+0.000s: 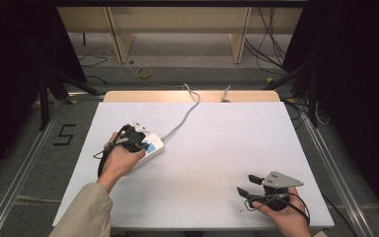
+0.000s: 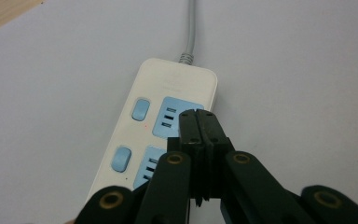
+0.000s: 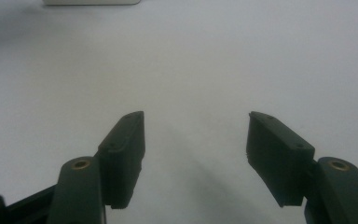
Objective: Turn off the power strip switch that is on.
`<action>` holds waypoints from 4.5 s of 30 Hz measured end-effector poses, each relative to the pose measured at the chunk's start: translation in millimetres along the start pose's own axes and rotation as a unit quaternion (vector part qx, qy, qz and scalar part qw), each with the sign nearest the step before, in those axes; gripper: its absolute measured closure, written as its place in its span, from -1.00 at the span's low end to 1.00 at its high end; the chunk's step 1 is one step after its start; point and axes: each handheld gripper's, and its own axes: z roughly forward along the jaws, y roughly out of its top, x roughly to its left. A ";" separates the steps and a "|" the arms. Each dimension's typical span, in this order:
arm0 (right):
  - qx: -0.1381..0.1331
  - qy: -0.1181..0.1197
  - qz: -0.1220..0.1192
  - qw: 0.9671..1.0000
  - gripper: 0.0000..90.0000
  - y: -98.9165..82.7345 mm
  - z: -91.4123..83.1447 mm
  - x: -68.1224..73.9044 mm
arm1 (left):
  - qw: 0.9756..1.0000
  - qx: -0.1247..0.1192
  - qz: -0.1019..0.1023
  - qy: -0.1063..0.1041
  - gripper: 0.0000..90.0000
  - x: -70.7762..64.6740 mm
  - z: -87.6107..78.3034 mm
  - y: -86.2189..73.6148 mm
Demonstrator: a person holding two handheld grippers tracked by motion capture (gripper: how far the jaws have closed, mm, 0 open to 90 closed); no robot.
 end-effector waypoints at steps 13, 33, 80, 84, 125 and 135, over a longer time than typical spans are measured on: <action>-0.001 0.000 -0.001 1.000 -0.15 0.0 -0.1 -0.3 | 1.000 0.012 -0.001 0.003 0.99 5.6 6.3 6.6; -0.001 0.000 0.000 1.000 -0.15 -0.2 -0.5 -0.5 | 0.999 0.028 -0.001 0.016 0.99 15.8 16.8 16.5; -0.001 0.002 0.000 1.000 -0.15 -0.9 0.2 -1.7 | 0.998 0.064 -0.001 0.024 0.99 28.2 33.8 39.7; -0.001 0.003 0.001 1.000 -0.15 -0.9 0.2 -1.7 | 0.997 0.068 -0.002 0.025 0.99 29.1 34.8 40.7; 0.001 0.003 0.000 1.000 -0.15 -1.1 -0.1 -1.9 | 0.994 0.104 0.004 0.030 0.99 30.9 54.4 42.1; -0.001 0.003 0.001 1.000 -0.15 -1.2 -0.2 -2.1 | 0.993 0.115 0.006 0.030 0.99 31.8 58.2 41.1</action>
